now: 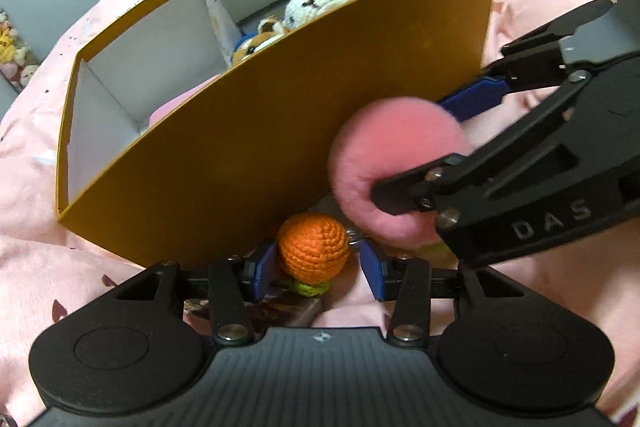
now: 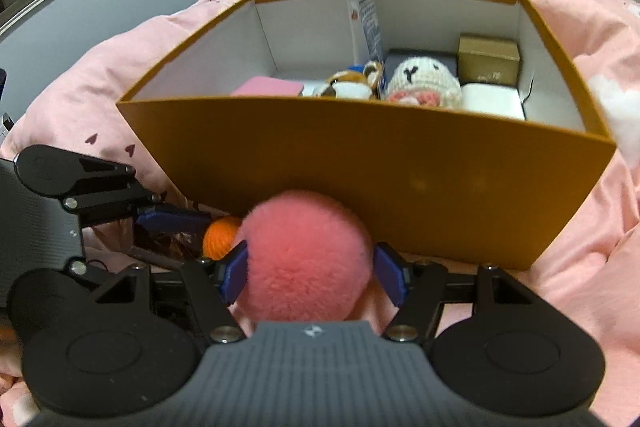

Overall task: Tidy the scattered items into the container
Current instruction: 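Grasp the pink pompom with the right gripper while the left grasps the orange crocheted ball, then lift the pompom and orange ball and carry them over the orange box, then lower the pompom and orange ball into the box and open both grippers, then move both grippers out of the box down toward the items beside it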

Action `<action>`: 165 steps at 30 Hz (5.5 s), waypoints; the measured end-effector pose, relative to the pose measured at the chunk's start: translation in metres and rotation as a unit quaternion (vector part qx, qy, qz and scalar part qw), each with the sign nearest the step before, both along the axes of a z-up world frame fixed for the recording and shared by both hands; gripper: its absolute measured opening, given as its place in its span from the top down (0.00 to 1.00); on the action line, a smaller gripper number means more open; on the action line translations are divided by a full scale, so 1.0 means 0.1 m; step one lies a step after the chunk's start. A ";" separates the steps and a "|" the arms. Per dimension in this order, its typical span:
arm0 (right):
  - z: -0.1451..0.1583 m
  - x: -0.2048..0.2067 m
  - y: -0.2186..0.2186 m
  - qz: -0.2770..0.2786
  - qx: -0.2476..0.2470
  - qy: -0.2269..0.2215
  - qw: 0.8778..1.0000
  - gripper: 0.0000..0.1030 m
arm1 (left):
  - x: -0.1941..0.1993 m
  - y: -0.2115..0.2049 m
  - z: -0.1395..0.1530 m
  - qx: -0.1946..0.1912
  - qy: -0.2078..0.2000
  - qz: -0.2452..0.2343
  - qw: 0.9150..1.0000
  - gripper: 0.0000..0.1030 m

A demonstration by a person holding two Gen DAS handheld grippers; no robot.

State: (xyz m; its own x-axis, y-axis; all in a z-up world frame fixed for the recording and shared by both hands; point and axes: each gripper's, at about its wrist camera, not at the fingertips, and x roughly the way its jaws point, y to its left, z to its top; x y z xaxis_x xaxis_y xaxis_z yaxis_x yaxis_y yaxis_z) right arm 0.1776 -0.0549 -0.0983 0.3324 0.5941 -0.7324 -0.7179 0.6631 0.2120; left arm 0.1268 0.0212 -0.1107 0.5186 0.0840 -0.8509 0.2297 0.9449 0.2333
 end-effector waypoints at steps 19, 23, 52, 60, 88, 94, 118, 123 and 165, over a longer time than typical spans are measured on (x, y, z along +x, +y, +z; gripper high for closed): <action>-0.30 0.09 0.09 0.004 -0.013 0.063 0.998 0.52 | -0.04 0.03 -0.09 0.004 0.001 0.027 1.000 0.54; -0.25 0.02 0.07 0.009 -0.012 0.048 0.999 0.54 | -0.09 0.04 -0.05 -0.003 -0.003 0.032 0.999 0.54; 0.76 -0.41 -0.46 0.006 0.076 -0.109 0.991 0.55 | -0.64 0.14 0.87 -0.111 -0.110 0.057 0.986 0.54; 1.15 -0.23 -0.41 0.016 0.127 -0.110 0.986 0.55 | -0.59 0.33 1.34 -0.143 -0.143 0.045 0.978 0.54; 1.03 1.28 1.01 0.015 0.098 0.039 0.994 0.55 | 0.83 0.84 0.91 0.078 -0.120 -0.066 0.988 0.54; 0.77 1.38 1.15 0.003 0.073 0.084 0.994 0.55 | 0.90 0.80 0.68 0.124 -0.100 -0.100 0.982 0.54; 0.50 1.47 0.97 -0.060 0.046 0.146 0.986 0.38 | 1.27 0.85 0.35 0.147 0.014 -0.096 0.984 0.54; 0.53 1.38 0.83 -0.067 0.053 0.131 0.988 0.37 | 1.31 0.87 0.36 0.146 0.028 -0.093 0.984 0.53; 0.94 -0.14 -0.17 -0.018 0.166 -0.075 0.983 0.37 | -0.16 0.57 1.16 -0.100 -0.027 0.180 0.978 0.52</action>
State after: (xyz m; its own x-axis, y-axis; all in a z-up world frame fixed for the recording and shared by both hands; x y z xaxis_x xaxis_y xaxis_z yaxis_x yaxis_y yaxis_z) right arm 0.1634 -0.0722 -0.0040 0.4476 0.7776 -0.4415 -0.7350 0.6012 0.3136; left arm 0.1109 0.0780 0.0056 0.5315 0.1037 -0.8407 -0.1336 0.9903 0.0377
